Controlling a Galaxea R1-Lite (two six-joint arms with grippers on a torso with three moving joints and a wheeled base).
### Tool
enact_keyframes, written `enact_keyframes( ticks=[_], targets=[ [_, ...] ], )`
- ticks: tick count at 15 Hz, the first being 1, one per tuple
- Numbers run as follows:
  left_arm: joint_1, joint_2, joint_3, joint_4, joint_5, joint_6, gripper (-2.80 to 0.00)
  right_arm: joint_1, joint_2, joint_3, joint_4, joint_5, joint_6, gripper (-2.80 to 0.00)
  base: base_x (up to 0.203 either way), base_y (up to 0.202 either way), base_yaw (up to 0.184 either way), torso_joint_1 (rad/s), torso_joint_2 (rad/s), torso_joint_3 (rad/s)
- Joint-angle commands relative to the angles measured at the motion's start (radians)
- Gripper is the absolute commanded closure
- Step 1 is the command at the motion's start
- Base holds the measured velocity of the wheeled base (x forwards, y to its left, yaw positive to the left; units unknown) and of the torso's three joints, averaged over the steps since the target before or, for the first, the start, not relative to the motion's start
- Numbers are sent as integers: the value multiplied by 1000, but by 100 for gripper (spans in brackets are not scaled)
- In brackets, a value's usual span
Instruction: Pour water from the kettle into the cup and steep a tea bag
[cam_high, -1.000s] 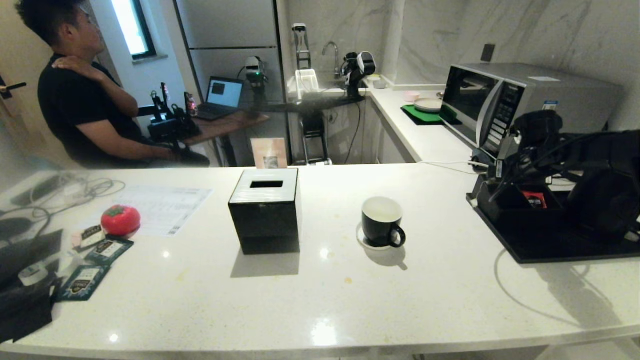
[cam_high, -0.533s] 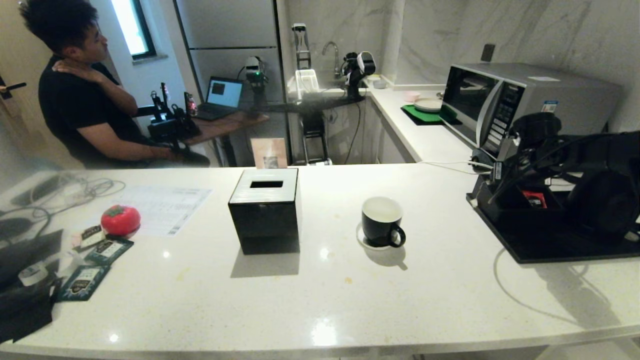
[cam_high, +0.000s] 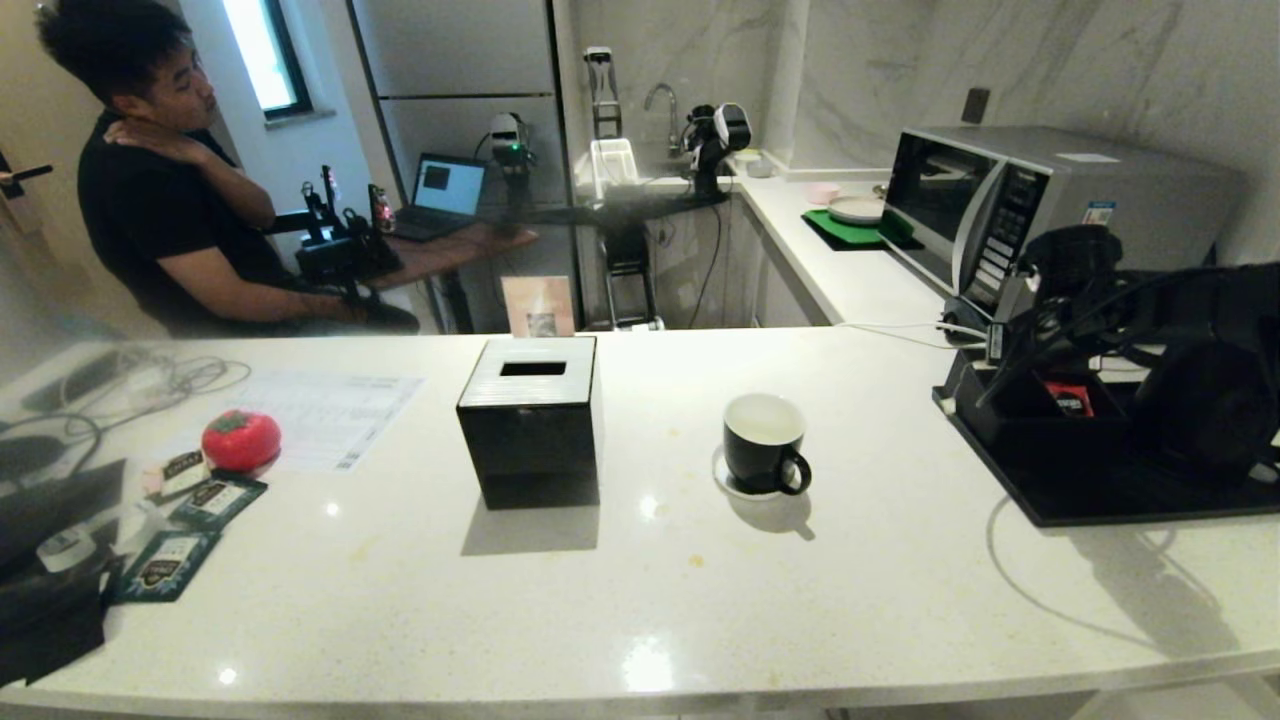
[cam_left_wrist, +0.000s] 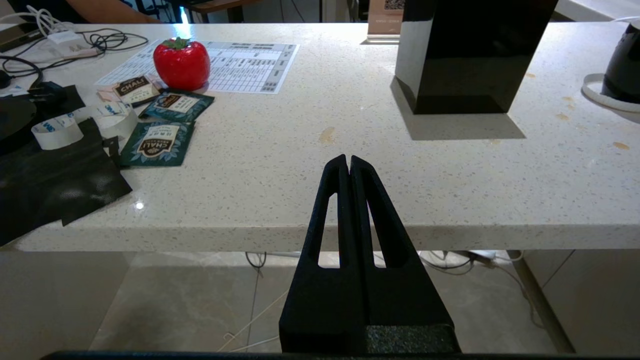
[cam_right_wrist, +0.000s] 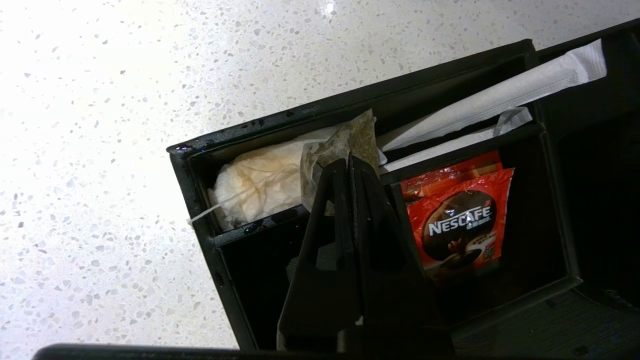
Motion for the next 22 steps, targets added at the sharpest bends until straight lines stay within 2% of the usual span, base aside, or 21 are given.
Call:
enact_keyframes(
  ticks=[1, 22],
  targets=[
    [0, 1, 0, 0, 1, 0, 0, 0, 0, 0, 2, -2, 0, 0, 0, 0, 0, 0, 0, 0],
    [0, 1, 0, -1, 1, 0, 0, 3, -95, 36, 8, -5, 25, 0, 0, 0, 0, 0, 0, 0]
  ],
)
